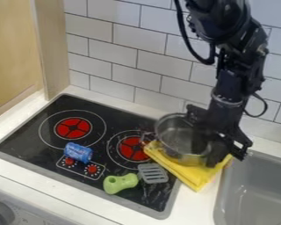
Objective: Move the silver pot on top of the yellow cloth
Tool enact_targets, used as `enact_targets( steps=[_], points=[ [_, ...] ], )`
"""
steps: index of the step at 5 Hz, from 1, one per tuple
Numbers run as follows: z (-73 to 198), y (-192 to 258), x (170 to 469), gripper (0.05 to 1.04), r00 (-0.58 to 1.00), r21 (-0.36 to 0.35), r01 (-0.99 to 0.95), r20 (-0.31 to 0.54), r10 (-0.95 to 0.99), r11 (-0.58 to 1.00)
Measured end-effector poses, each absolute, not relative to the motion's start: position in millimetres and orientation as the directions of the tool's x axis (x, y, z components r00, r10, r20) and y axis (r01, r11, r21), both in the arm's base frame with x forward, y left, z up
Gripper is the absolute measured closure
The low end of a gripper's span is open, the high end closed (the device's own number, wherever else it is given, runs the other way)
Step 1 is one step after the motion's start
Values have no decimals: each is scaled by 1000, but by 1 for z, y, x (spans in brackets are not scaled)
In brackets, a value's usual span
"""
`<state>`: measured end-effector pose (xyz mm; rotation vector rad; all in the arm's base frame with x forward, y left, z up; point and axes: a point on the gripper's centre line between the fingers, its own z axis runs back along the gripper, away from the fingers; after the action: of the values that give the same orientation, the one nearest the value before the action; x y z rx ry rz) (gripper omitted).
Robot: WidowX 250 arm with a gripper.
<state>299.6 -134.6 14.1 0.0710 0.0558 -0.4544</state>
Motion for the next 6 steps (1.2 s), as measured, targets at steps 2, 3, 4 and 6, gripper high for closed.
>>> enact_targets(
  steps=[2,3,4,6],
  points=[
    [14,-135,300,60,898,51,438,-67,-435,897],
    [15,-138,300,77,894,32,446,-57,-444,894],
    [38,-140,305,85,893,32,449,10,-449,893],
    [75,-139,303,85,886,24,455,84,-456,890]
  ],
)
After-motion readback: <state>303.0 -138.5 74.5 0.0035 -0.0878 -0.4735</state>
